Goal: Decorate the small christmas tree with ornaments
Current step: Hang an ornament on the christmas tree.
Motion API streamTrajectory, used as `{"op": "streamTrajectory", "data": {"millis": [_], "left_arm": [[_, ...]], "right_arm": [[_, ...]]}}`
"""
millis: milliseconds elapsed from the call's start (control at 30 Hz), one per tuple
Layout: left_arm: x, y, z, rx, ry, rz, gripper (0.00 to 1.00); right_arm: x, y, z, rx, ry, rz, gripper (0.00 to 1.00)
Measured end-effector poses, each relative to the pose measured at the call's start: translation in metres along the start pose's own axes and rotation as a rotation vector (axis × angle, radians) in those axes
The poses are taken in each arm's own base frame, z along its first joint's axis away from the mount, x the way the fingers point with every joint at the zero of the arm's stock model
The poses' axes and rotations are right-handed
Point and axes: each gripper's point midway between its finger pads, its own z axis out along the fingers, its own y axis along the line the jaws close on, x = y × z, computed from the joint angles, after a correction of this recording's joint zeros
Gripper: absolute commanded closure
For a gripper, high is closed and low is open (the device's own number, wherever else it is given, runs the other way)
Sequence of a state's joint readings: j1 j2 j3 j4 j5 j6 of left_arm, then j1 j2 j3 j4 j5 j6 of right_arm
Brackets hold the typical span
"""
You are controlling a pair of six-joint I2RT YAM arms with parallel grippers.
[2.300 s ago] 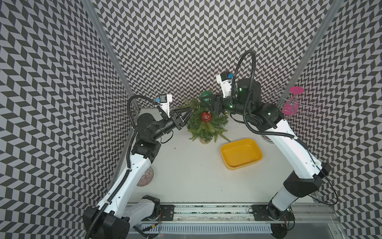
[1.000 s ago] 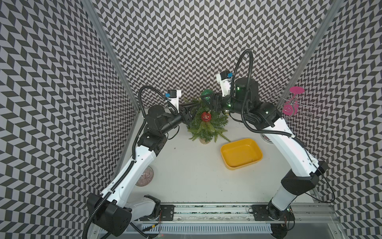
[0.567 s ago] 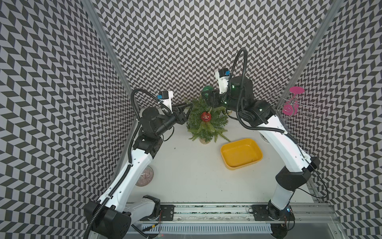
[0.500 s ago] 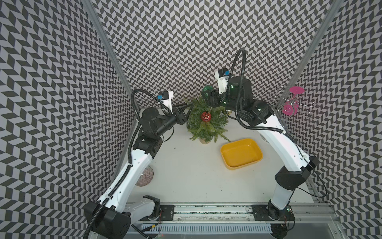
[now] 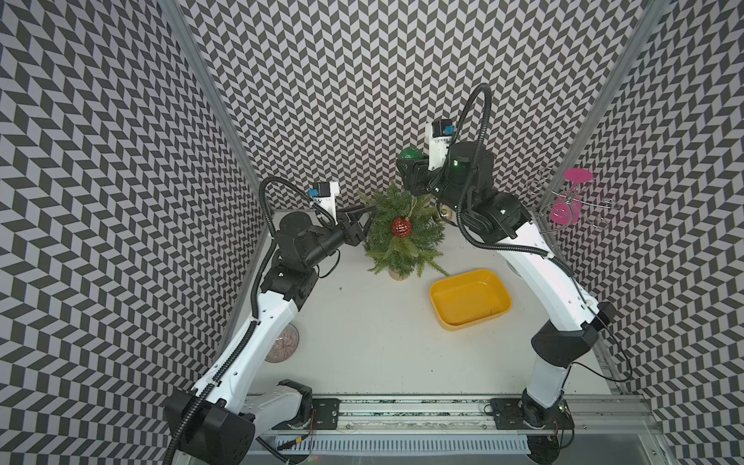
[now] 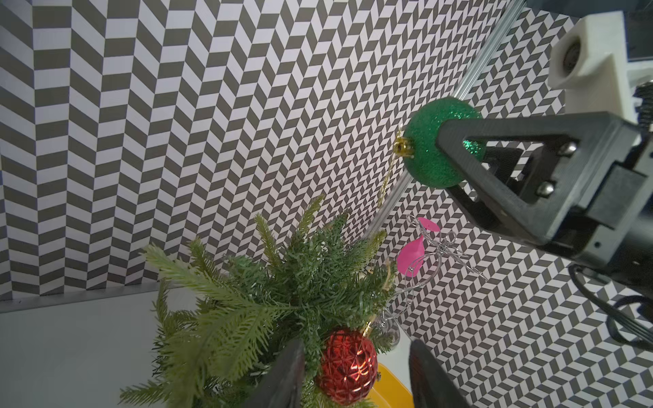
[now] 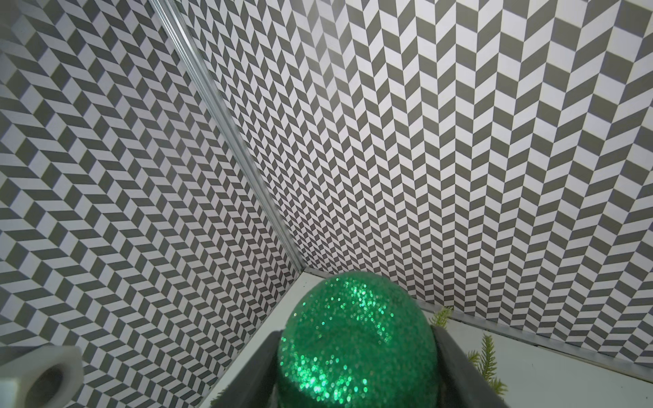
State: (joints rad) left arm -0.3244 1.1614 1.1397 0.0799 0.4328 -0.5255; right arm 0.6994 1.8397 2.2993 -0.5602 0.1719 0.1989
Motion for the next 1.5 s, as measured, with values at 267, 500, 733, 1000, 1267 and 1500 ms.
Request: {"op": "streamTrajectory", "data": {"millis": [267, 500, 733, 1000, 1267, 1500], "left_arm": [[-0.001, -0.002, -0.001, 0.008, -0.001, 0.002, 0.50], [-0.001, -0.003, -0.001, 0.009, 0.000, 0.002, 0.50], [-0.001, -0.003, -0.001, 0.010, 0.001, 0.002, 0.50], [-0.001, -0.003, -0.001, 0.012, 0.001, -0.004, 0.50], [0.000, -0.004, -0.001, 0.018, 0.005, -0.009, 0.50], [0.000, -0.004, -0.001, 0.018, 0.005, -0.009, 0.50]], "right_arm": [[0.019, -0.003, 0.022, 0.019, 0.026, -0.018, 0.42], [0.023, -0.003, 0.026, 0.020, 0.032, -0.022, 0.42], [0.039, -0.006, 0.030, 0.029, 0.067, -0.029, 0.42], [0.050, -0.009, 0.031, 0.037, 0.089, -0.033, 0.42], [0.049, -0.011, 0.026, 0.041, 0.088, -0.033, 0.42], [0.037, -0.008, 0.017, 0.029, 0.062, -0.025, 0.42]]}}
